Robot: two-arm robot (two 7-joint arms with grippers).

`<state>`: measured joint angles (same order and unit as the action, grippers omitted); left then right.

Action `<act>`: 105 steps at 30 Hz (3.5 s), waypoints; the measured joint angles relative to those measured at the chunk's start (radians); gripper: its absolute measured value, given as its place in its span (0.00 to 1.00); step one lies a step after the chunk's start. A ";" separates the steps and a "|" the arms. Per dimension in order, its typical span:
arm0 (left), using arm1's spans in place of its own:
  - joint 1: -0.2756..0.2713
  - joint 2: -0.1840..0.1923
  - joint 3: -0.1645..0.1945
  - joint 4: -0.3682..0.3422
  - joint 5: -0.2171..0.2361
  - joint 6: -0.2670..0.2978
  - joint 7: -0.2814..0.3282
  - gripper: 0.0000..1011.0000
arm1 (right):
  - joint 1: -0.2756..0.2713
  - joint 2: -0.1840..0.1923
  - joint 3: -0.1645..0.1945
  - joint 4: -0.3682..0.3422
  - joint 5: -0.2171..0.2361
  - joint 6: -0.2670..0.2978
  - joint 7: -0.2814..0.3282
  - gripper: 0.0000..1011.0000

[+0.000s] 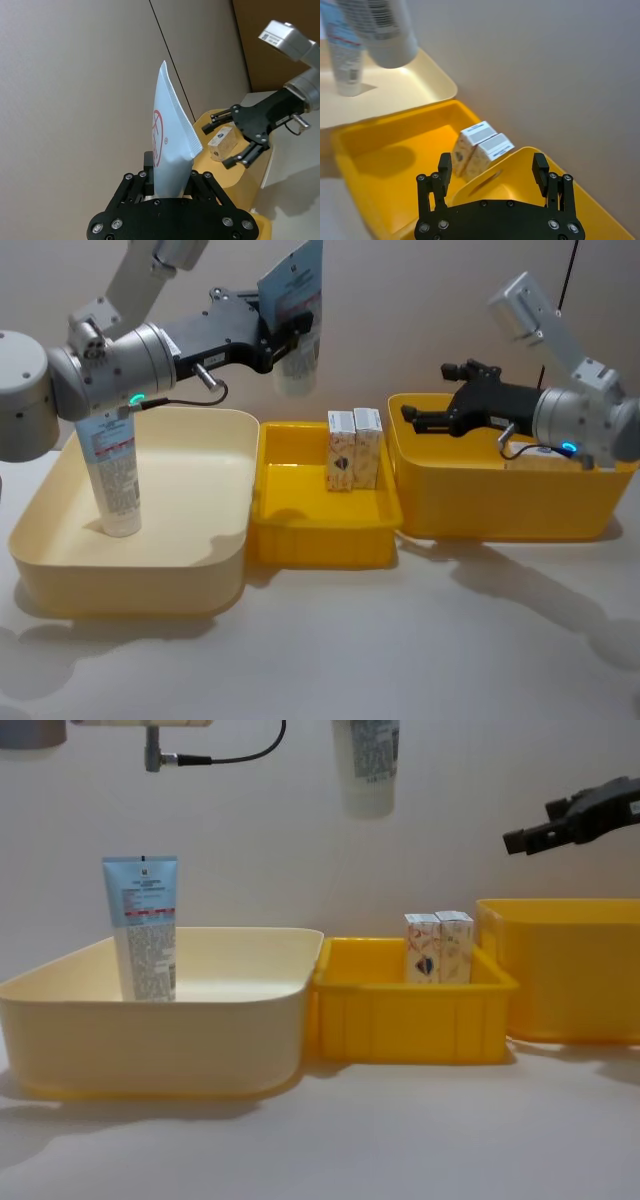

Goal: Bimanual collaborative sorting of washing and personal care products

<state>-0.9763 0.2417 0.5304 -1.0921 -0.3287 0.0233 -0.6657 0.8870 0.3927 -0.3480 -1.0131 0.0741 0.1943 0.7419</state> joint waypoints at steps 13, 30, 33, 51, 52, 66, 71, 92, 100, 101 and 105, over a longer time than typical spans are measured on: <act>0.033 0.020 -0.006 -0.033 -0.018 0.020 0.031 0.29 | -0.011 0.050 -0.012 -0.099 0.099 0.097 0.214 0.99; 0.075 0.050 -0.020 -0.060 -0.049 0.035 0.057 0.29 | -0.008 0.047 -0.017 -0.134 0.181 0.129 0.325 0.99; 0.077 0.052 -0.020 -0.062 -0.053 0.036 0.058 0.29 | -0.006 0.043 -0.027 -0.128 0.166 0.111 0.308 0.99; 0.072 0.050 -0.006 -0.062 -0.080 0.058 0.055 0.29 | -0.008 -0.023 -0.109 -0.039 0.012 -0.066 0.067 0.99; 0.070 0.048 -0.004 -0.060 -0.083 0.060 0.054 0.29 | -0.008 -0.026 -0.111 -0.036 0.010 -0.072 0.061 0.99; 0.054 0.031 0.008 -0.020 -0.102 0.058 0.042 0.29 | 0.006 -0.080 -0.120 0.024 0.031 -0.131 0.032 0.99; 0.051 0.027 0.010 -0.010 -0.107 0.052 0.039 0.29 | 0.018 -0.100 -0.117 0.048 0.058 -0.131 0.049 0.99; 0.053 0.026 0.007 0.004 -0.114 0.039 0.038 0.29 | 0.061 -0.173 -0.091 0.126 0.169 -0.033 0.099 0.99; 0.053 0.026 0.006 0.009 -0.116 0.037 0.035 0.29 | 0.061 -0.194 -0.089 0.129 0.183 -0.035 0.076 0.99; 0.053 0.026 0.006 0.010 -0.117 0.036 0.033 0.29 | 0.061 -0.195 -0.090 0.130 0.183 -0.035 0.074 0.99; 0.052 0.027 0.006 0.012 -0.118 0.036 0.031 0.29 | 0.064 -0.203 -0.099 0.132 0.181 -0.046 0.060 0.99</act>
<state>-0.9243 0.2687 0.5365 -1.0803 -0.4465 0.0593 -0.6345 0.9511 0.1896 -0.4473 -0.8813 0.2552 0.1483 0.8019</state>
